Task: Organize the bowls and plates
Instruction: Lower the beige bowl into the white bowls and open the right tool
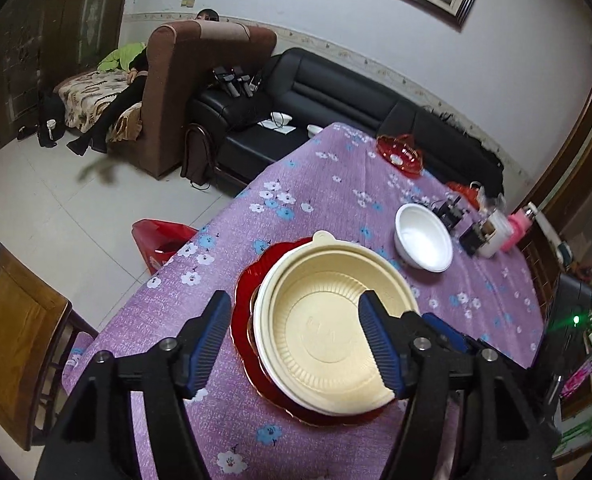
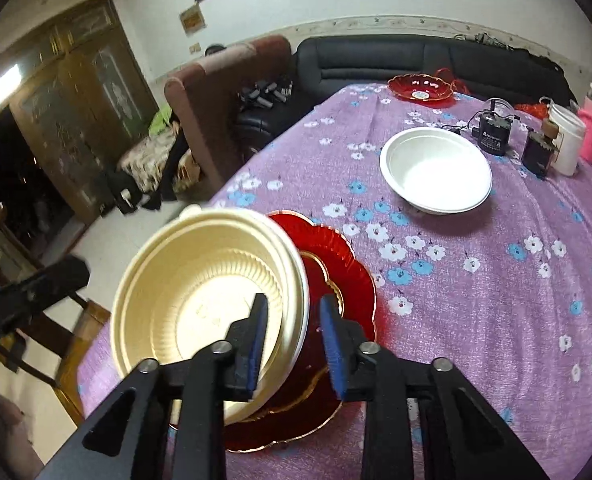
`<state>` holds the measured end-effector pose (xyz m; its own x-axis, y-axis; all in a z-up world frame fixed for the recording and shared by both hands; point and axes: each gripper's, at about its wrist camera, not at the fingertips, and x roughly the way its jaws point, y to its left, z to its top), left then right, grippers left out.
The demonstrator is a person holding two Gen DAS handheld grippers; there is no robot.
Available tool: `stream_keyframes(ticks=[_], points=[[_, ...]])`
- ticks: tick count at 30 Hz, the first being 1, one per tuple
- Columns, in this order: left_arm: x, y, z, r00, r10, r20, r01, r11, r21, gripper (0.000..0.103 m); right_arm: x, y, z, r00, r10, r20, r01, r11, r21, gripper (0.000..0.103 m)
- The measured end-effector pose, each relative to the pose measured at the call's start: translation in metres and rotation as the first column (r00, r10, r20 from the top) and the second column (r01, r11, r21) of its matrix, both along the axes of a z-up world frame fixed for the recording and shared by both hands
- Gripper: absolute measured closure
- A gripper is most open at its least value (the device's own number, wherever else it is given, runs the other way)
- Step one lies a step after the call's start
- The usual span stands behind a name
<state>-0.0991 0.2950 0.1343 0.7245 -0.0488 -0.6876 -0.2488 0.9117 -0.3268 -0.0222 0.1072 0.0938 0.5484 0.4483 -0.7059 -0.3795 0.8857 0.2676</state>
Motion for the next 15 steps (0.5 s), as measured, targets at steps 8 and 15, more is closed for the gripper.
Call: stream_keyframes(ticks=[8, 15], points=[[-0.021, -0.021, 0.005, 0.999, -0.031, 0.037, 0.032, 0.999, -0.007, 0.029, -0.017, -0.029, 0.022, 0.998, -0.041, 0.046, 0.037, 0.995, 0.095, 0.058], [-0.031, -0.072, 0.012, 0.991, -0.117, 0.06, 0.112, 0.991, 0.076, 0.029, -0.03, -0.065, 0.015, 0.998, -0.062, 0.027, 0.059, 0.994, 0.09, 0.058]])
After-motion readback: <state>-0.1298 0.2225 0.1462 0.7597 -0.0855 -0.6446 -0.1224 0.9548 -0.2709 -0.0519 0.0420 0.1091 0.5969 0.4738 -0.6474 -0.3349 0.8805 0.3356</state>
